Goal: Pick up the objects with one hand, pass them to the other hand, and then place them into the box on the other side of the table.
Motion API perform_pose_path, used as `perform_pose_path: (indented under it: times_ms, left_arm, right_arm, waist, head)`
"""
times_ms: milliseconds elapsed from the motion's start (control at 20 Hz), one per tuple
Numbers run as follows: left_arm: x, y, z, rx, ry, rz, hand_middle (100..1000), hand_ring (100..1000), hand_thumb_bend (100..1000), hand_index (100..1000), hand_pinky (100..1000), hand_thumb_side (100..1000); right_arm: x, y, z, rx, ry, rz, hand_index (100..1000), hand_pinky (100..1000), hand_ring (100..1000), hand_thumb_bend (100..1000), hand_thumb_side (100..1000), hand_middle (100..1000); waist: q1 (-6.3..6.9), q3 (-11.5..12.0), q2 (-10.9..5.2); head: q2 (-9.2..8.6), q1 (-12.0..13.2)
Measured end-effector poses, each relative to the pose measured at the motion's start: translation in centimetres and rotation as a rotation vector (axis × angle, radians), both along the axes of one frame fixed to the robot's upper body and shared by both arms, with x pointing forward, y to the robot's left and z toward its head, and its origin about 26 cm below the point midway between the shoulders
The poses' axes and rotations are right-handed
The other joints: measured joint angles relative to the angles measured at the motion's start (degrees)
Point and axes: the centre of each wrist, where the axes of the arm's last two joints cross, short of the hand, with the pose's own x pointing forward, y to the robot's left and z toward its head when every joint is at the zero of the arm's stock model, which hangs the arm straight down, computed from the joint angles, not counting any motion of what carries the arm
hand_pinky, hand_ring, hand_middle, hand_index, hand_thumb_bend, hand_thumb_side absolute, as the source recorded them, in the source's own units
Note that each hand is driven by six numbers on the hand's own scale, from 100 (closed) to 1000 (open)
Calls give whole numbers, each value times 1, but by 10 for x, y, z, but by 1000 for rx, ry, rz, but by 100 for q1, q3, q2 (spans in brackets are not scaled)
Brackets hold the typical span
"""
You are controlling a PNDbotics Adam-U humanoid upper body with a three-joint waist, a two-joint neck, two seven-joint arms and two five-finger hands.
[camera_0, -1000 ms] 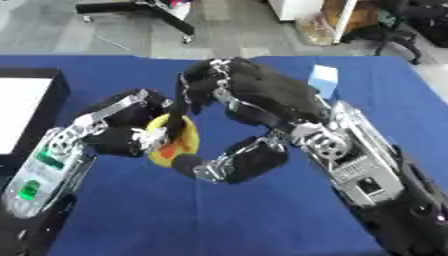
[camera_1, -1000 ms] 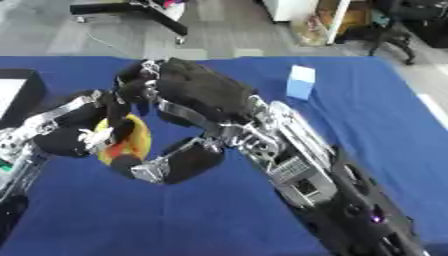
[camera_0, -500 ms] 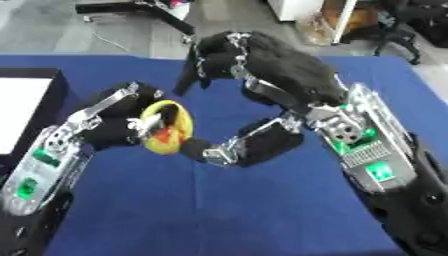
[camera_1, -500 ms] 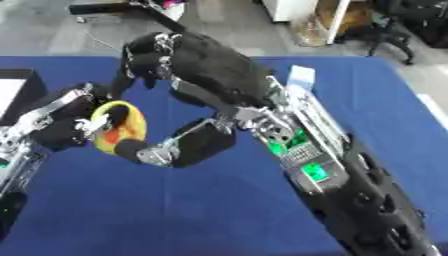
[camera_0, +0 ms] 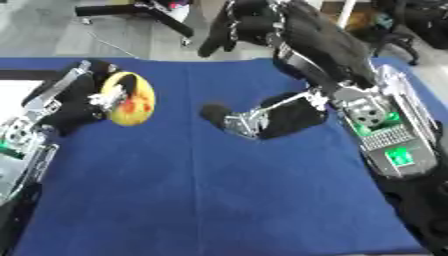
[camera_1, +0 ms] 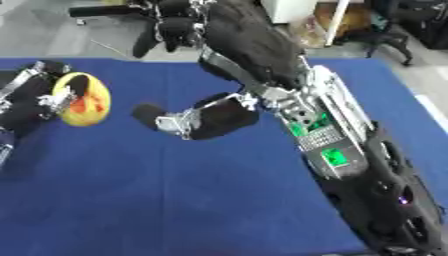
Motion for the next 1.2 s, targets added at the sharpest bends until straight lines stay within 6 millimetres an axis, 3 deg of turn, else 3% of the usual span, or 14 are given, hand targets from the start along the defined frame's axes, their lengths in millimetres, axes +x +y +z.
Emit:
perform_pose_path:
  times_ms: [150,450,650,950,1100,1200]
  left_arm:
    - [0,30,7,43,-56,166,100,124,100,380,308,306]
    - [1,98,14,192,-151,588,100,127,100,385,314,314]
    - [1,139,15,352,-203,885,100,133,100,397,334,320]
    - [4,187,-12,669,-172,1240,114,145,100,421,374,321]
    - [5,204,-34,815,-98,1313,134,156,100,446,408,314]
    - [5,211,-46,889,-46,1331,184,189,100,492,451,263]
  right_arm:
    - [1,-5,-5,9,10,-29,670,553,548,382,518,582]
    - [1,-11,-14,2,33,-80,667,551,548,391,514,579]
    - [1,-12,-20,-8,51,-103,667,552,549,395,511,580]
    - [0,-12,-25,-24,67,-118,667,554,550,400,505,579]
    - [0,-12,-27,-27,74,-120,668,556,550,398,505,579]
    - [0,-12,-27,-28,74,-120,668,557,551,396,505,579]
  waist:
    - [51,7,-5]
    - [163,21,-51]
    - [202,22,-65]
    - [212,6,-71]
    - [209,-1,-71]
    - [202,-3,-71]
  head:
    - [-60,208]
    - [-97,1343]
    - [-150,1854]
    - [-272,2086]
    - [-314,2136]
    - [-318,2162]
